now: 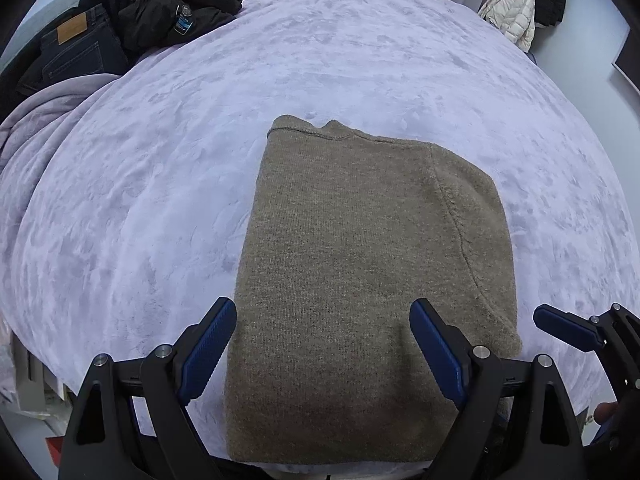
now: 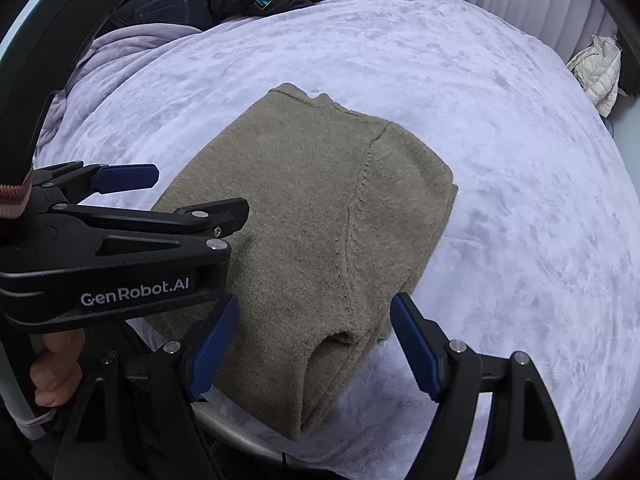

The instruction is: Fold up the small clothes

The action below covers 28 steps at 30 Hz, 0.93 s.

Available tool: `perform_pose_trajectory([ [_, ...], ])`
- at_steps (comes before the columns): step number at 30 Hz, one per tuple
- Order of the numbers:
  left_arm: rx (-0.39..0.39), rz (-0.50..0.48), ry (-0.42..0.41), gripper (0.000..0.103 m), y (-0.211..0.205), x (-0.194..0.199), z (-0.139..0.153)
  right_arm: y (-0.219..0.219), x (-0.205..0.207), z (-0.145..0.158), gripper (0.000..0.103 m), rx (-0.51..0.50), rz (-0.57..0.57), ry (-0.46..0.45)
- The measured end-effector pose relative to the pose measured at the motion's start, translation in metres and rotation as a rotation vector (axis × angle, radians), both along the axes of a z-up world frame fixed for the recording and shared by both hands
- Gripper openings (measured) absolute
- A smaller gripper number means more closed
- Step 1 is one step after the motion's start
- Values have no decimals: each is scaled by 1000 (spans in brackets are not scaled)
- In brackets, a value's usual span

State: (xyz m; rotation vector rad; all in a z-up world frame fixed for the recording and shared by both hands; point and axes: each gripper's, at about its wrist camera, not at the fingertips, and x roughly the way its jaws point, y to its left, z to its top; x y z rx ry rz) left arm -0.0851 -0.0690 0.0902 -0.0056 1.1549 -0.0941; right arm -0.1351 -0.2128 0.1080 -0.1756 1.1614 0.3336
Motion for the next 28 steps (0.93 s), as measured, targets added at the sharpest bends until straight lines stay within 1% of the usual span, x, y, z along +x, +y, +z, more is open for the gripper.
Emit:
perform_pose_trajectory([
  [6, 0, 5, 12, 89, 2, 2, -2, 0, 0, -1, 81, -1, -1, -1],
  [16, 3, -8, -6, 89, 1, 0, 1, 1, 0, -1, 81, 3, -1, 1],
  [20, -18, -22, 13, 89, -1, 0, 1, -1, 0, -1, 81, 5, 0, 1],
  [23, 5, -2, 5, 89, -3, -1, 1, -3, 0, -2, 81, 8, 1, -1],
  [25, 15, -7, 1, 89, -9, -2, 1, -6, -1, -3, 80, 12, -1, -5],
  [28, 14, -39, 13, 89, -26, -1, 2, -20, -4, -3, 81, 25, -27, -13],
])
